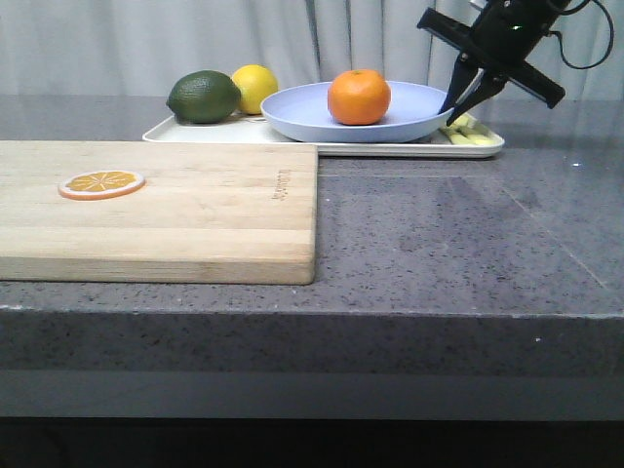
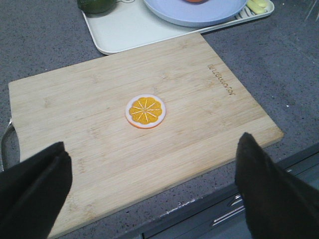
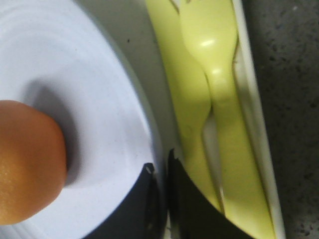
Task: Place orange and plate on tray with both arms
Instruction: 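Release the plate rim and raise the right gripper away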
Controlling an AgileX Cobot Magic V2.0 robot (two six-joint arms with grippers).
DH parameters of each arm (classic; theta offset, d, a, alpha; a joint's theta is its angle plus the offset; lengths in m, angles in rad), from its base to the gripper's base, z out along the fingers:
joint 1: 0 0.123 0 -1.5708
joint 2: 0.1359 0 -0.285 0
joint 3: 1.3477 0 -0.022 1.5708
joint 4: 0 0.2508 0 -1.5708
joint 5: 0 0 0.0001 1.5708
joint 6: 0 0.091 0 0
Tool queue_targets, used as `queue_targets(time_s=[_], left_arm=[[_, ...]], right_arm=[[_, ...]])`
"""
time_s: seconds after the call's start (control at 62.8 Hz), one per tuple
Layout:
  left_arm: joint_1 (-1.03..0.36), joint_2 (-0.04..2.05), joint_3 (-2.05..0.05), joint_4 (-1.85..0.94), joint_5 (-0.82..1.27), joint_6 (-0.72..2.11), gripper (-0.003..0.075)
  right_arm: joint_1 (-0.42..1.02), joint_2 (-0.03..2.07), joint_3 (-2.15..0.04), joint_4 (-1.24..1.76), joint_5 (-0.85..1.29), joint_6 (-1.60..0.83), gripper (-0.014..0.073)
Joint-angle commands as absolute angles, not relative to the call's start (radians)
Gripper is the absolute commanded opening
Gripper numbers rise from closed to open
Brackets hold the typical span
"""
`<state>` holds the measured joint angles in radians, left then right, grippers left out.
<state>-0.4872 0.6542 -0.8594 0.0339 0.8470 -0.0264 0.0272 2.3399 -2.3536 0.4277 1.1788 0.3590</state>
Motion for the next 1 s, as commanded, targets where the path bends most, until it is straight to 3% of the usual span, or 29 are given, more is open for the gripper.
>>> queue_targets(time_s=[0.0, 0.271, 0.398, 0.541, 0.652, 0.987], left_arm=[[-0.486, 0.656, -0.884, 0.033, 0.768, -0.036, 0.0638], [-0.486, 0.656, -0.884, 0.033, 0.769, -0.036, 0.0638], [-0.486, 0.656, -0.884, 0.033, 0.769, -0.036, 0.0638], [-0.486, 0.656, -0.884, 0.033, 0.769, -0.036, 0.0638], [-0.486, 0.656, -0.884, 0.033, 0.767, -0.036, 0.0638], [-0.486, 0.656, -0.884, 0.033, 0.767, -0.036, 0.0638]], right_arm=[[0.025, 2.264, -2.397, 0.472, 1.141, 0.363, -0.0067], [0.025, 2.264, -2.397, 0.472, 1.153, 0.363, -0.0043], [0.025, 2.264, -2.397, 0.472, 1.153, 0.363, 0.0082], [0.025, 2.264, -2.397, 0.472, 1.137, 0.363, 0.0300], [0.025, 2.264, -2.406, 0.472, 1.130, 0.363, 0.0385], [0.026, 2.147, -2.427, 0.444, 1.174, 0.191, 0.0382]])
